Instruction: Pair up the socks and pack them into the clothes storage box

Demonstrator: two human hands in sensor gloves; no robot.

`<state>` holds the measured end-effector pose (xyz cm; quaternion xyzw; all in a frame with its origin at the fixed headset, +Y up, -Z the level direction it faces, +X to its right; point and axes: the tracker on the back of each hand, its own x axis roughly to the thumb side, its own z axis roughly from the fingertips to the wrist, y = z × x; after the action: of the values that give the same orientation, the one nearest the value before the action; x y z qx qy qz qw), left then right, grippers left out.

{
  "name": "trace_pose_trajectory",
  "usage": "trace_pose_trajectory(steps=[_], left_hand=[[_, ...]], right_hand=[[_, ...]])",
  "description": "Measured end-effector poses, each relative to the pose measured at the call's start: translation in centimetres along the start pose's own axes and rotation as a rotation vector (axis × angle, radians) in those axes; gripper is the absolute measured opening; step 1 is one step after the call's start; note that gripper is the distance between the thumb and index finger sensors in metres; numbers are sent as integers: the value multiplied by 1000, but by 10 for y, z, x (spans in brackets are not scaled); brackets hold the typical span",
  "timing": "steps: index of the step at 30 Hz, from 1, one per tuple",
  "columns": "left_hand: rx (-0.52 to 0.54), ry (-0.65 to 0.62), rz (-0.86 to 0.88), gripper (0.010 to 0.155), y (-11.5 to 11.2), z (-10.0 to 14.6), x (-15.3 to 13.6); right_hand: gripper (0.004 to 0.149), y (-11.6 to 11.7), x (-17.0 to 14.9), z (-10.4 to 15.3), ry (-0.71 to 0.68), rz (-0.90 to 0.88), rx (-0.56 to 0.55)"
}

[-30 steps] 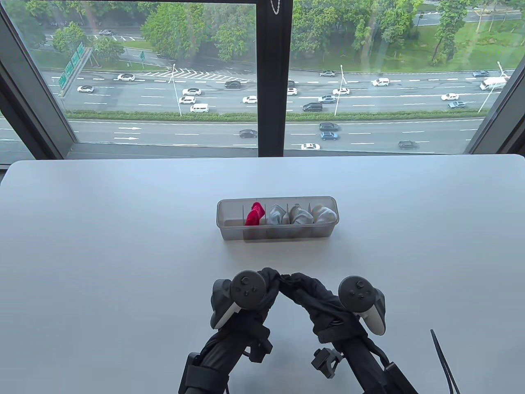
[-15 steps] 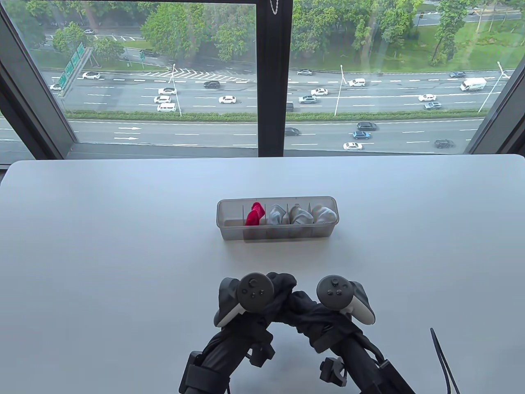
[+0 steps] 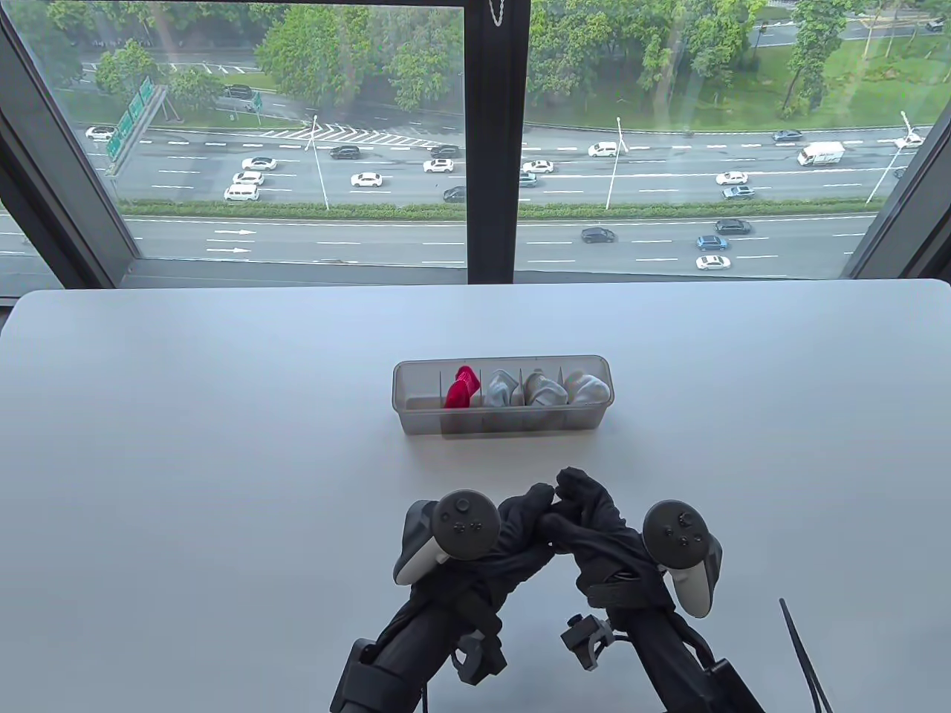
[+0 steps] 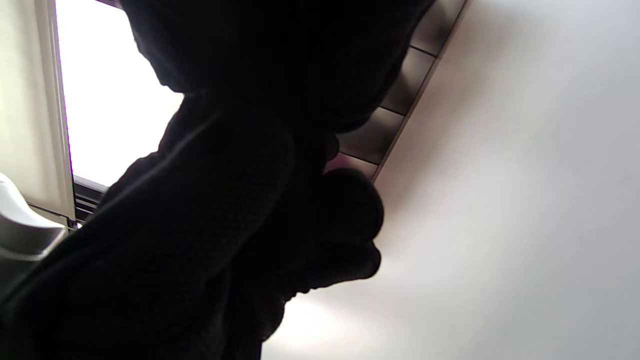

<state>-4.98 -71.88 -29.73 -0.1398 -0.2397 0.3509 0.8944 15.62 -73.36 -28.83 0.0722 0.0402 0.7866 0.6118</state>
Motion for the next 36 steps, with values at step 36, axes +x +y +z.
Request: trace_pose_trajectory(steps=[36], left_hand=[[199,25,-338,58,11,11,8]], right_hand=[[41,12,-1,3,-57,214,14]])
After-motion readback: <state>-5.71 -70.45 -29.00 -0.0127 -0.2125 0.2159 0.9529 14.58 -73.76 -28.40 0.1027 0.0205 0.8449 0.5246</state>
